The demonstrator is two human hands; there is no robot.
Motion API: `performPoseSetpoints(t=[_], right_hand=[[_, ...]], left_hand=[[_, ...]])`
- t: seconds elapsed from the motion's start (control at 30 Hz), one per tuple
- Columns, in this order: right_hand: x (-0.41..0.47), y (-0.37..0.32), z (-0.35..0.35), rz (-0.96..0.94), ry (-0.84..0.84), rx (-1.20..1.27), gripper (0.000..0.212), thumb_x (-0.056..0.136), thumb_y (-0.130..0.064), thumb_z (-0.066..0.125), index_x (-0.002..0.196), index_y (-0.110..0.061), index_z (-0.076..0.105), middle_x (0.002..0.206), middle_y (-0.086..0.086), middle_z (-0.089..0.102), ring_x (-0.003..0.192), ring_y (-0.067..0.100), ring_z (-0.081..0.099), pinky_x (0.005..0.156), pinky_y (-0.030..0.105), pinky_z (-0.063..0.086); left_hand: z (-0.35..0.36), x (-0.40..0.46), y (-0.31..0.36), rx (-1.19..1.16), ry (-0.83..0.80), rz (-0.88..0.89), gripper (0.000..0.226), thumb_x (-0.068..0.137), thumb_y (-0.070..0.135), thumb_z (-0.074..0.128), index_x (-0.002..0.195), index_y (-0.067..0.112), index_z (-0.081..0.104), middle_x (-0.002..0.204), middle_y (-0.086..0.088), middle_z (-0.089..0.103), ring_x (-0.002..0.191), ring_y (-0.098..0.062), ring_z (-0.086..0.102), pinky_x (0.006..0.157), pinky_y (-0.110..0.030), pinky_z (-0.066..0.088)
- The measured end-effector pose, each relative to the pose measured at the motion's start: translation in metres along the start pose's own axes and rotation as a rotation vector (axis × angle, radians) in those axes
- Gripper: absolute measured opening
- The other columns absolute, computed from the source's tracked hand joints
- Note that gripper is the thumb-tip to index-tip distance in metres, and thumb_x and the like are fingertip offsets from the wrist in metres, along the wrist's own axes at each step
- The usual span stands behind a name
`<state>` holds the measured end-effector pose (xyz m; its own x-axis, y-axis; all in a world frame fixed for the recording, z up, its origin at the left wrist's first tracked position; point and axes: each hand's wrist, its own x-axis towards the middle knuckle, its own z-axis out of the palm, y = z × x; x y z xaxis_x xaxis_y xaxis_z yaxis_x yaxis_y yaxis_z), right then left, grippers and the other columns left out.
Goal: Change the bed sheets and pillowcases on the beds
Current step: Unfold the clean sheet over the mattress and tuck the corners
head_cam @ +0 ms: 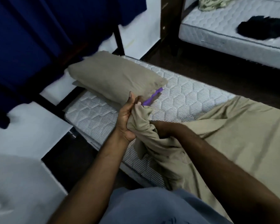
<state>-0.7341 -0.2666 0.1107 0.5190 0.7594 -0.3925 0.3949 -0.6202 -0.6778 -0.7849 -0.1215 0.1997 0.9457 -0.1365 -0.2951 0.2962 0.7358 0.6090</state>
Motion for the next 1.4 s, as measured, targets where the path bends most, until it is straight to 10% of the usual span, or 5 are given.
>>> performPoseSetpoints(t=[0.33, 0.53, 0.73, 1.17, 1.4], right_hand=[[0.059, -0.035, -0.034, 0.044, 1.043, 0.141, 0.027, 0.095, -0.019, 0.045, 0.095, -0.002, 0.065, 0.092, 0.023, 0.067, 0.085, 0.040, 0.065, 0.075, 0.041, 0.045], [0.036, -0.094, -0.114, -0.290, 1.511, 0.732, 0.016, 0.102, -0.017, 0.043, 0.096, -0.017, 0.058, 0.094, 0.008, 0.062, 0.089, 0.020, 0.059, 0.088, 0.042, 0.049], [0.023, -0.089, -0.127, -0.306, 1.356, 1.301, 0.016, 0.099, -0.020, 0.045, 0.088, -0.019, 0.057, 0.079, 0.000, 0.055, 0.079, 0.017, 0.051, 0.081, 0.041, 0.046], [-0.029, -0.109, -0.110, -0.310, 0.472, 1.843, 0.016, 0.097, -0.016, 0.053, 0.083, -0.013, 0.058, 0.066, 0.007, 0.065, 0.061, 0.017, 0.065, 0.060, 0.030, 0.058], [-0.043, -0.080, -0.112, -0.261, 1.131, 1.367, 0.016, 0.098, -0.002, 0.052, 0.092, -0.014, 0.061, 0.069, -0.003, 0.062, 0.062, 0.008, 0.057, 0.066, 0.027, 0.051]], left_hand=[[-0.028, -0.050, 0.044, -0.004, 0.160, 0.010, 0.035, 0.090, 0.046, 0.057, 0.087, 0.011, 0.062, 0.075, -0.011, 0.069, 0.068, -0.023, 0.071, 0.064, -0.033, 0.060], [-0.079, -0.063, 0.031, 1.686, 0.531, -0.483, 0.063, 0.081, 0.070, 0.068, 0.115, 0.017, 0.061, 0.107, -0.003, 0.066, 0.091, -0.014, 0.065, 0.068, -0.026, 0.050], [-0.108, -0.069, 0.043, 2.055, 0.657, -0.895, 0.072, 0.086, 0.043, 0.072, 0.145, 0.013, 0.046, 0.148, -0.010, 0.049, 0.131, -0.029, 0.052, 0.104, -0.046, 0.047], [-0.042, 0.014, 0.001, 0.878, 0.207, 0.253, 0.080, 0.090, 0.022, 0.074, 0.156, 0.026, 0.029, 0.139, 0.001, 0.052, 0.123, -0.014, 0.058, 0.105, -0.038, 0.050], [-0.029, 0.046, 0.001, 1.029, 0.500, 0.516, 0.034, 0.076, 0.032, 0.054, 0.100, 0.017, 0.073, 0.098, 0.001, 0.074, 0.094, -0.020, 0.069, 0.091, -0.038, 0.056]])
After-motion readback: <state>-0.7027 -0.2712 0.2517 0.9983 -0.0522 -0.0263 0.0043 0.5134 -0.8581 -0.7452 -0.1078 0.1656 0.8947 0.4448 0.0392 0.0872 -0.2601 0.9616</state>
